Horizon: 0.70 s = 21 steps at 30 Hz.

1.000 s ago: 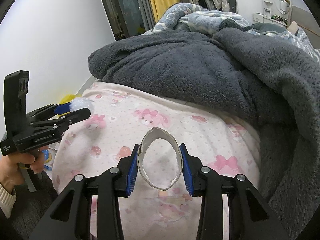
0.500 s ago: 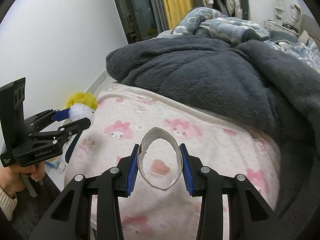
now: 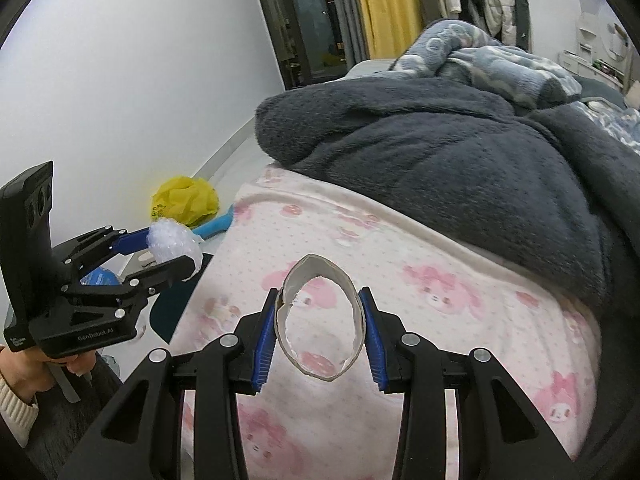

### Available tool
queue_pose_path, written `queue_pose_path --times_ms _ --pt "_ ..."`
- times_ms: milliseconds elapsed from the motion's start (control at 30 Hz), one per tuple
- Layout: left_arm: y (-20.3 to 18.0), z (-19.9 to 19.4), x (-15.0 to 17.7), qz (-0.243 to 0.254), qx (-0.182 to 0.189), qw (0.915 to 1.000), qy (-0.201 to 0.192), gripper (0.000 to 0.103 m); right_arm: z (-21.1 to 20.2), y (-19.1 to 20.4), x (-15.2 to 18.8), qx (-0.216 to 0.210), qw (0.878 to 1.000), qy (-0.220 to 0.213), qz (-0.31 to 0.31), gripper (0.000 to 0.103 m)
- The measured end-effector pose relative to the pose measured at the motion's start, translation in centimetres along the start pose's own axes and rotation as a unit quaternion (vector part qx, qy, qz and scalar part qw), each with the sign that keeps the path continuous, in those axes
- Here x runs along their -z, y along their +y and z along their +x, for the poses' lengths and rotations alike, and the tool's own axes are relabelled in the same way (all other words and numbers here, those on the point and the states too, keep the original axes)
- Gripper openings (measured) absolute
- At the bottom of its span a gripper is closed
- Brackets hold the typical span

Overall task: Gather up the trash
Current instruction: 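Carry the bubble-wrap roll and tape ring over the green bin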

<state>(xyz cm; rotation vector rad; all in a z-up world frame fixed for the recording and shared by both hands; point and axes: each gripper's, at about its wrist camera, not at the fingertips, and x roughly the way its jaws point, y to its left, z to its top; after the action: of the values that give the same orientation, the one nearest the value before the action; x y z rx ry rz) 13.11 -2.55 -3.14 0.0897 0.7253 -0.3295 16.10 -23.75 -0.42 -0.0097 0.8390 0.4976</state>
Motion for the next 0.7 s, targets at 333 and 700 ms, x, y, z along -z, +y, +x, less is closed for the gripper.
queue_pose_path --times_ms 333,700 --pt "2.4 -0.7 0.7 -0.012 -0.007 0.9999 0.004 0.060 1.2 2.6 -1.3 -0.018 1.000 0.002 -0.014 0.040" --pt "6.8 0.2 3.0 -0.048 -0.032 0.9976 0.038 0.060 3.0 5.9 -3.1 -0.043 0.999 0.000 -0.030 0.040"
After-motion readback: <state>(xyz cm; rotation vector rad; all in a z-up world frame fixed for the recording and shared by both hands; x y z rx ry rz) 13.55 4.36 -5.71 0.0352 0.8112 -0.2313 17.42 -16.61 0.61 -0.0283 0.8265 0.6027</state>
